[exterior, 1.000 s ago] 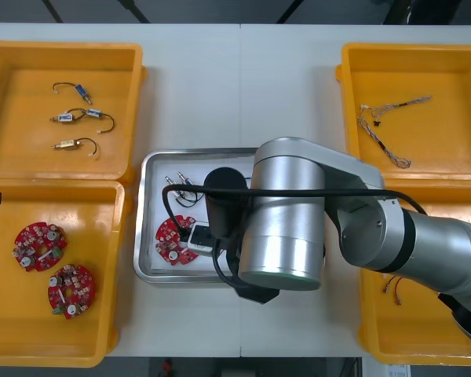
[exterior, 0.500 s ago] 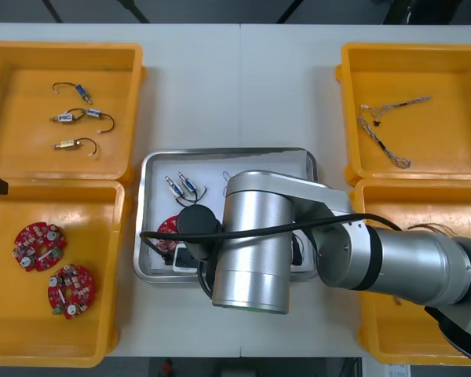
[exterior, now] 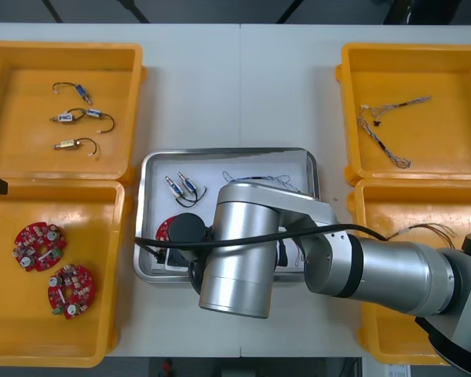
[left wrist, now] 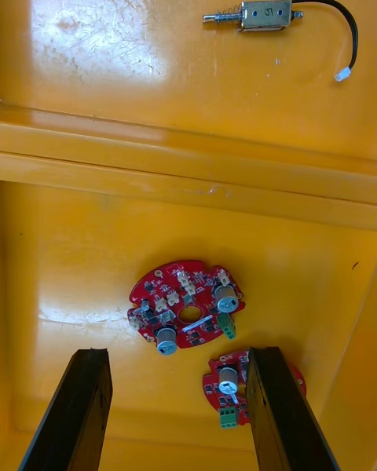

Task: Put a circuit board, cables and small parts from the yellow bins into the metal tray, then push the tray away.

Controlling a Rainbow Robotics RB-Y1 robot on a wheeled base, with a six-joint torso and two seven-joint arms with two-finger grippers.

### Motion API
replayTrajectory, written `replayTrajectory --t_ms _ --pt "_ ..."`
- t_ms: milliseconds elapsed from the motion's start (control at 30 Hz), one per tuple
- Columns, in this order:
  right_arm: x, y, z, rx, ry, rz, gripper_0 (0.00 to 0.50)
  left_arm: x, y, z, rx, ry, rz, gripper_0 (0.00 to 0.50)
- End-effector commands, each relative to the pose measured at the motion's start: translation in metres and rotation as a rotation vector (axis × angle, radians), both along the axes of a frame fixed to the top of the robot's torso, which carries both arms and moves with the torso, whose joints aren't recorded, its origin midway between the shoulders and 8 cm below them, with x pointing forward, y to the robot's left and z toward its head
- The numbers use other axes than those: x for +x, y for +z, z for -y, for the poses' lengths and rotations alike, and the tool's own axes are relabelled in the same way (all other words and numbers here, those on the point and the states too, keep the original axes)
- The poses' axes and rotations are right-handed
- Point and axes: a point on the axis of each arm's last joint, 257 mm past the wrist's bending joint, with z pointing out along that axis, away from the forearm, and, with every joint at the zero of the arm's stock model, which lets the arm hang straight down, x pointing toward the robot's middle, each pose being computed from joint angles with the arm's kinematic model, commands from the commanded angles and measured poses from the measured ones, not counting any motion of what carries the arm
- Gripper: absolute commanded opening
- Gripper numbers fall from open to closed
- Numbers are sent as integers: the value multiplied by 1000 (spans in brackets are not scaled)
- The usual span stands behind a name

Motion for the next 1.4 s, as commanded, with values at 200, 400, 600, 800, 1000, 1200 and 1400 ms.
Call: replayTrajectory --t_ms 200,400,600,800,1000,1200,1400 --pt "-20 -18 -17 24 63 -8 500 6 19 -12 112 -93 17 500" --pt "-23 -24 -19 24 66 -6 500 6 19 -12 112 -93 17 500" --pt "-26 -26 -20 23 72 -12 500 6 19 -12 112 -93 17 500" --pt "-27 -26 -24 33 83 -12 482 6 19 -12 112 -93 17 500" --pt "-28 -28 -23 28 94 -12 437 6 19 -12 112 -93 17 500" --pt "-29 -30 -24 31 110 -12 245 6 19 -12 112 -93 17 500" --pt "-25 -29 -24 28 110 4 39 6 19 -12 112 -93 17 500"
